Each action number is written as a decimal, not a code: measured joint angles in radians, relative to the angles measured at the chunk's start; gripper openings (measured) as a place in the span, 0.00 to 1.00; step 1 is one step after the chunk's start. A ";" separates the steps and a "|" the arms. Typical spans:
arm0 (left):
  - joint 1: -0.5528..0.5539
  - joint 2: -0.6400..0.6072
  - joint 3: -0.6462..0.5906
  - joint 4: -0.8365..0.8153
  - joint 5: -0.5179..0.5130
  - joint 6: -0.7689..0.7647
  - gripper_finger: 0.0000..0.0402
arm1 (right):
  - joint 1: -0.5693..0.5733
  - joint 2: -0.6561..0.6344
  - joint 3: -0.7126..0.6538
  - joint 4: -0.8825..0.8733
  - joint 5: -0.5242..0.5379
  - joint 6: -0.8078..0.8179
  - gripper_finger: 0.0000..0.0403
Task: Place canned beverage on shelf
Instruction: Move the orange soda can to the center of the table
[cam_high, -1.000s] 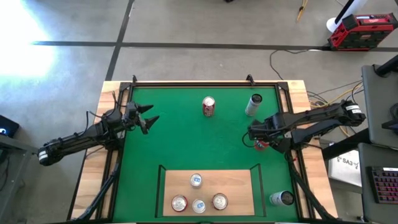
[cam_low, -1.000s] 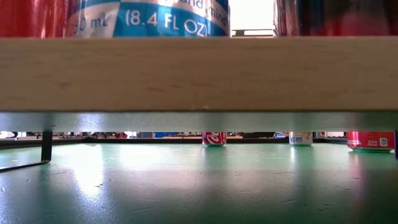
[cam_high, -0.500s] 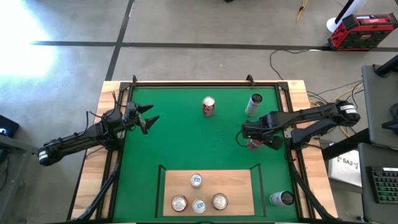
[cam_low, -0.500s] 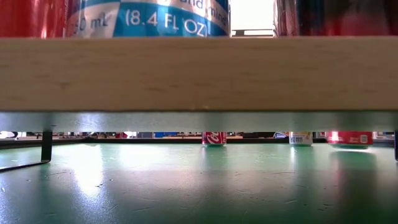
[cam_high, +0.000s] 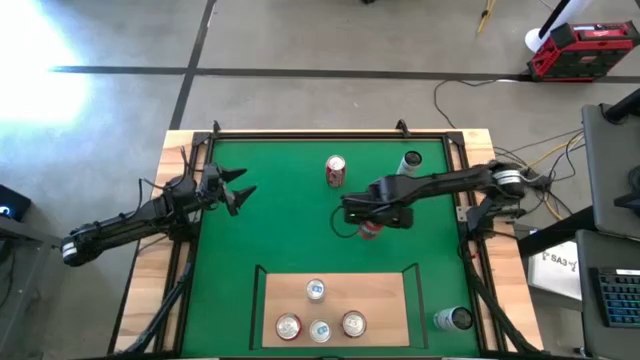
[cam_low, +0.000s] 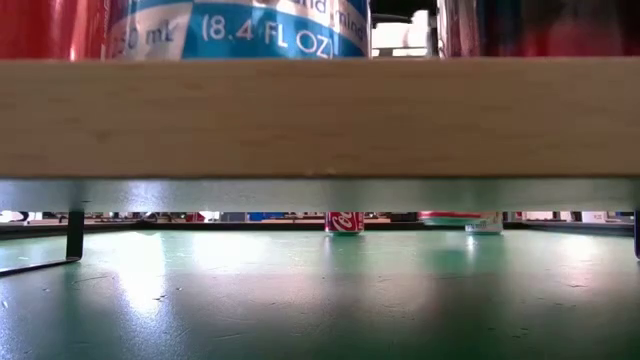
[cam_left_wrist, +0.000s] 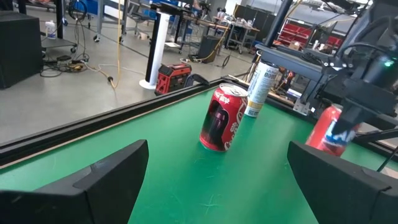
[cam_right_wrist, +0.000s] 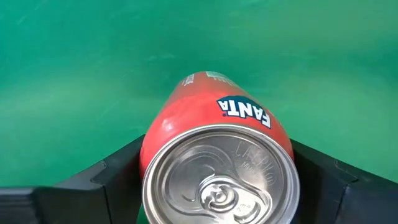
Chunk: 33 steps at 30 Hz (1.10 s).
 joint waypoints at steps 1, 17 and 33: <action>0.000 0.000 0.000 0.000 0.000 0.000 0.92 | 0.000 0.030 0.036 -0.007 -0.002 -0.040 0.73; 0.000 0.000 0.000 0.000 0.000 0.000 0.92 | 0.007 0.367 0.495 -0.108 -0.027 -0.565 0.73; 0.000 0.000 0.000 0.000 0.000 0.000 0.92 | 0.018 0.568 0.816 -0.129 -0.011 -0.760 0.76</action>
